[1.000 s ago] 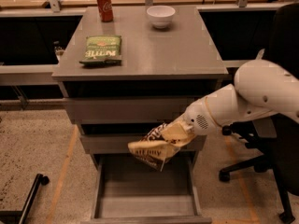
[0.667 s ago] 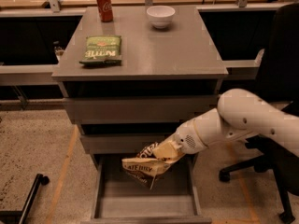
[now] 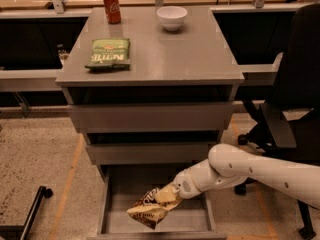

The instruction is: Place brown chip bag into bottom drawer

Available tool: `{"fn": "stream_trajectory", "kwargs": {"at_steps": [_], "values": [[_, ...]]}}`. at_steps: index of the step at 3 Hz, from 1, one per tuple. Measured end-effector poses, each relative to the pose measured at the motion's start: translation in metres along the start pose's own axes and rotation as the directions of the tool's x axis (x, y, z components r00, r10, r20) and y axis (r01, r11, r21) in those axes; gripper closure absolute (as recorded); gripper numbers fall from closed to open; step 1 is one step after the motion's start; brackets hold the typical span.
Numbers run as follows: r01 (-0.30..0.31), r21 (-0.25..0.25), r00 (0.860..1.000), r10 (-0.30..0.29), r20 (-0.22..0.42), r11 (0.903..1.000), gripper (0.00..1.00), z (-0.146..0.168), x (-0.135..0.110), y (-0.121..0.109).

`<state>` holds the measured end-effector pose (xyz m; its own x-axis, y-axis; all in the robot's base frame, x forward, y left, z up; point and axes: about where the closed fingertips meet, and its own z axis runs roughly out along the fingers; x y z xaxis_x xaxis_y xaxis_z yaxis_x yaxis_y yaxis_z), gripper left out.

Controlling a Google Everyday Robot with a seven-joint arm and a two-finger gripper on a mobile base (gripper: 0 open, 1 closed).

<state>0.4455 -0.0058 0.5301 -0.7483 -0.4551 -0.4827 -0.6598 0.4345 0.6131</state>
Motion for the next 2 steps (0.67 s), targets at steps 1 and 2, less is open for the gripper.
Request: {"fn": "stream_trajectory", "kwargs": {"at_steps": [1, 2], "values": [[-0.137, -0.022, 0.991, 0.137, 0.000, 0.9904, 1.00, 0.054, 0.033, -0.057], [-0.167, -0.045, 0.986, 0.167, -0.013, 0.9849, 1.00, 0.070, 0.048, -0.061]]}}
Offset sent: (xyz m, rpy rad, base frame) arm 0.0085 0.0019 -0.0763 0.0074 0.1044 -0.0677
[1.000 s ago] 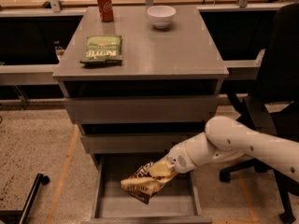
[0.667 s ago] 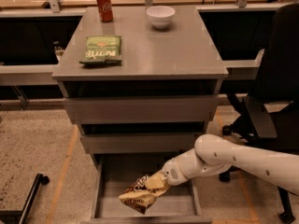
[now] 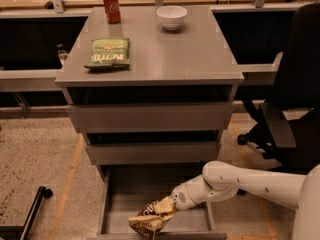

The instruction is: Place brown chip bag into bottom drawer

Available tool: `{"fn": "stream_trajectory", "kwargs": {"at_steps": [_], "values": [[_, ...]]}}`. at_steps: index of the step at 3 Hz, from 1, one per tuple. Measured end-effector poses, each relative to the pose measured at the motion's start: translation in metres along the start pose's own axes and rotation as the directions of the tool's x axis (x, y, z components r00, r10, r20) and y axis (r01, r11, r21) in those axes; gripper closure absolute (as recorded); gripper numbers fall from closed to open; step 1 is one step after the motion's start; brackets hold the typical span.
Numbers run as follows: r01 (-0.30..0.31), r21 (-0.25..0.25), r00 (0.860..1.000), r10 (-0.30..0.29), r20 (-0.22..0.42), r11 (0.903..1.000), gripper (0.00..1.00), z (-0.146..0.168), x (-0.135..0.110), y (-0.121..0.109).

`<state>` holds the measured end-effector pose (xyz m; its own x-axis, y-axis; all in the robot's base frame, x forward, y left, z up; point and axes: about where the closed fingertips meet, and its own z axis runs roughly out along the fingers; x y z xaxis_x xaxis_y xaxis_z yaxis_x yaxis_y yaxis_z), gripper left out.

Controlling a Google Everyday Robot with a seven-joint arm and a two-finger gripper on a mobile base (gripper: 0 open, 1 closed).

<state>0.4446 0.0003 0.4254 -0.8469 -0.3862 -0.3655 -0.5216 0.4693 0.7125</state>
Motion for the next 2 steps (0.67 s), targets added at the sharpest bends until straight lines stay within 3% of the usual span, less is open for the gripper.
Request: {"fn": "stream_trajectory", "kwargs": {"at_steps": [1, 2], "values": [[0.010, 0.053, 1.000, -0.009, -0.005, 0.9986, 1.00, 0.004, -0.001, 0.002], [0.013, 0.044, 1.000, -0.014, 0.021, 0.9989, 1.00, 0.013, -0.005, -0.018]]}}
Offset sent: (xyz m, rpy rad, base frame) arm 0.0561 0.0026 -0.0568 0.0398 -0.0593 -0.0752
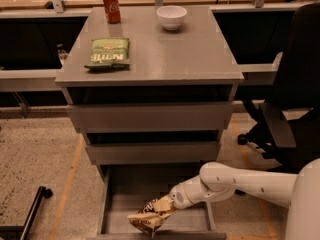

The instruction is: Place brown chip bag into bottom drawer

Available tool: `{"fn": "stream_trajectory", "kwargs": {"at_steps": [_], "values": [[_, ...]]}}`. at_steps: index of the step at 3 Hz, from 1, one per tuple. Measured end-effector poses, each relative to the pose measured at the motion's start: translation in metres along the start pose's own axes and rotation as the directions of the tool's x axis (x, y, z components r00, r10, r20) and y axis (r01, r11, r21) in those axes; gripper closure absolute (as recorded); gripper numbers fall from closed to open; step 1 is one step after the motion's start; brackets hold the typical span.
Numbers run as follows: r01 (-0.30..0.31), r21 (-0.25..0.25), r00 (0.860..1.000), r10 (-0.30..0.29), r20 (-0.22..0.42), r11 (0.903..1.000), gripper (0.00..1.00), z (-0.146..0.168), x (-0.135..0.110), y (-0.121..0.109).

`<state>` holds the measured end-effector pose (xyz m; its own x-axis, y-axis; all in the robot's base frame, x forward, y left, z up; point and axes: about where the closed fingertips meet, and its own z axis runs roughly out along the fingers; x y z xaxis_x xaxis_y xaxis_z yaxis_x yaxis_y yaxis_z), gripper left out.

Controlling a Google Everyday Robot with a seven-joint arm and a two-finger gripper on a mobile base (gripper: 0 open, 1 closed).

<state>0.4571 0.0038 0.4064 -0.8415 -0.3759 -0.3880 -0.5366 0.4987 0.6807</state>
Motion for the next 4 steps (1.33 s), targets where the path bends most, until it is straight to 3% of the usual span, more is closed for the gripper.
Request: {"fn": "stream_trajectory", "kwargs": {"at_steps": [1, 2, 3, 4], "values": [[-0.054, -0.037, 0.998, 0.054, 0.011, 0.9979, 0.82, 0.022, -0.003, -0.045], [-0.127, -0.071, 0.992, 0.128, 0.008, 0.9893, 0.58, 0.043, 0.002, -0.087], [-0.175, -0.077, 0.984, 0.176, 0.005, 0.9816, 0.35, 0.049, 0.007, -0.105], [-0.176, -0.080, 0.984, 0.177, 0.003, 0.9812, 0.12, 0.052, 0.008, -0.105]]}}
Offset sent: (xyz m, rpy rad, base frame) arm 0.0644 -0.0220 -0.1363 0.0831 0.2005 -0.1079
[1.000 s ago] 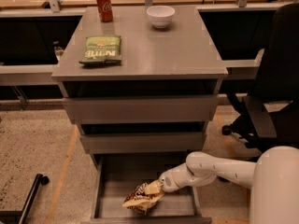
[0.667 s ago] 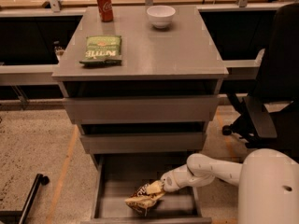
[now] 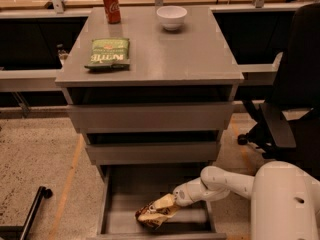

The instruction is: Place brown chip bag into bottom drawer

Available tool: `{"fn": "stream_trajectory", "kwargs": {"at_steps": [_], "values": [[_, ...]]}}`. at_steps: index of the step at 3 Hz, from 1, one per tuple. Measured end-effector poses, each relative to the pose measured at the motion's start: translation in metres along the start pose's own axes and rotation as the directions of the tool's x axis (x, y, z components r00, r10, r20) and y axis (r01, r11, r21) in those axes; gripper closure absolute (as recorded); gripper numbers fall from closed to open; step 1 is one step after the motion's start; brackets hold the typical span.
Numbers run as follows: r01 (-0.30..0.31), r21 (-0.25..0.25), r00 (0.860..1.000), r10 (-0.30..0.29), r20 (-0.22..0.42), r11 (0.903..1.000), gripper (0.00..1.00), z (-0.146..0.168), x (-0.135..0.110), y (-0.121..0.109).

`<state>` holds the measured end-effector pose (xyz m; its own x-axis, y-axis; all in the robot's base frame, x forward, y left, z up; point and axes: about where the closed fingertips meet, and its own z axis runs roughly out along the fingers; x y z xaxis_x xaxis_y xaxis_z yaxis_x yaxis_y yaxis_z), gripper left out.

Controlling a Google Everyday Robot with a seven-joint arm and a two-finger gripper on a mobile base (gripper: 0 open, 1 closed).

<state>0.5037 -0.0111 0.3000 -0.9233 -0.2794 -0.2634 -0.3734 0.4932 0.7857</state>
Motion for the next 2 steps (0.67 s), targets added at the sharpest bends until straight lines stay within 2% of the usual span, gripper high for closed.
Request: {"fn": "stream_trajectory", "kwargs": {"at_steps": [1, 2], "values": [[0.000, -0.003, 1.000, 0.000, -0.003, 1.0000, 0.00, 0.0020, 0.0007, 0.0007], [0.000, -0.003, 1.000, 0.000, -0.003, 1.0000, 0.00, 0.0020, 0.0008, 0.0008]]}}
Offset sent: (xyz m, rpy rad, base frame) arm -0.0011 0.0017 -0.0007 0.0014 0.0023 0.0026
